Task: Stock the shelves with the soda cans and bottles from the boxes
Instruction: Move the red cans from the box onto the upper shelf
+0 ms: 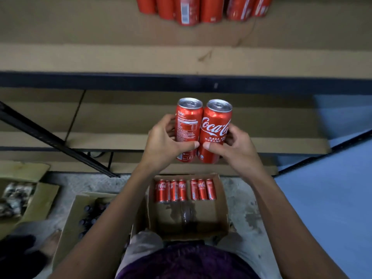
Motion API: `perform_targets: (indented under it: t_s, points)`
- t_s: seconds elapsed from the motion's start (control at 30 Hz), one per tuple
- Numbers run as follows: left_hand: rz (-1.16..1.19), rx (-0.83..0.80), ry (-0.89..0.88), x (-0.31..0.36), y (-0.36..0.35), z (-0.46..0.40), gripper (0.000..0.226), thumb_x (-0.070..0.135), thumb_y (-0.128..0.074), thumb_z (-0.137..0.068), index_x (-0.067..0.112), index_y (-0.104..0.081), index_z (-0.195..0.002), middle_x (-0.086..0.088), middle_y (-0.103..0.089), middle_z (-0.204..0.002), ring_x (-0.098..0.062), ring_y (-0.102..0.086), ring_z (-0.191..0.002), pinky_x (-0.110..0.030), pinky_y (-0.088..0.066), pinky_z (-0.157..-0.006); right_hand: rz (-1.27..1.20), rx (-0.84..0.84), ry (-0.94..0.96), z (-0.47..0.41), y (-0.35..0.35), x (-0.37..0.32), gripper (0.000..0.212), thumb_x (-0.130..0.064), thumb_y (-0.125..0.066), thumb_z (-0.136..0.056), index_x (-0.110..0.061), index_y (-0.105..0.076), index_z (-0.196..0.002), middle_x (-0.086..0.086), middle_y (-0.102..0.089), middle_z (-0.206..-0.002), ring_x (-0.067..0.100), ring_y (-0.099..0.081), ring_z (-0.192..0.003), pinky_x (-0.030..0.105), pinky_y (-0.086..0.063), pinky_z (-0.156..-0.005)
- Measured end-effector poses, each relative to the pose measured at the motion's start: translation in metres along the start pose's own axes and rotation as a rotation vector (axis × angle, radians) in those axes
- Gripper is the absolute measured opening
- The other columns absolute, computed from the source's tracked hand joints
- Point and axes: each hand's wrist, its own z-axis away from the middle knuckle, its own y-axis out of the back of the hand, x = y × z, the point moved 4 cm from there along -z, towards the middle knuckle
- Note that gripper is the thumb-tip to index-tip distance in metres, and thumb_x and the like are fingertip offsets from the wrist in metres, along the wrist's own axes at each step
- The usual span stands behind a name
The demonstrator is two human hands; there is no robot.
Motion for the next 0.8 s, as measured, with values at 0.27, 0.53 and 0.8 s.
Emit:
perform_targets:
  t_s: [0.27, 0.53, 0.8]
  points:
    - [-0.002, 0.019, -0.201, 0.082, 0.042, -0.004, 0.080, 0.025, -0.092, -0.061, 0.015, -0.054, -0.131, 0.005, -0.069, -0.117, -0.008, -0.067, -0.105, -0.036, -0.056, -0.092, 0.023, 0.012, 0.184, -0.002, -0.002, -0.087, 0.067, -0.021, -0.084, -0.074, -0.027, -0.052, -0.133, -0.013, -0.067, -0.118, -0.002, -0.064, -0.106, 0.020, -0.053, -0.086]
    - [0.085, 0.092, -0.299, 0.131, 0.083, -0.037, 0.069, 0.013, -0.089, -0.065, 0.014, -0.057, -0.126, 0.001, -0.072, -0.110, -0.011, -0.070, -0.100, -0.029, -0.057, -0.086, -0.040, 0.039, 0.327, -0.041, -0.020, -0.157, 0.064, -0.015, -0.084, -0.074, -0.027, -0.050, -0.127, -0.007, -0.068, -0.117, 0.005, -0.068, -0.104, 0.028, -0.056, -0.087]
    - [0.097, 0.228, -0.373, 0.144, 0.138, -0.103, 0.065, 0.004, -0.088, -0.064, 0.007, -0.058, -0.122, -0.002, -0.071, -0.110, -0.011, -0.070, -0.099, -0.026, -0.057, -0.085, 0.000, 0.052, 0.477, -0.121, -0.065, -0.209, 0.059, 0.003, -0.083, -0.070, -0.020, -0.058, -0.118, -0.009, -0.069, -0.104, -0.005, -0.067, -0.091, 0.013, -0.052, -0.079]
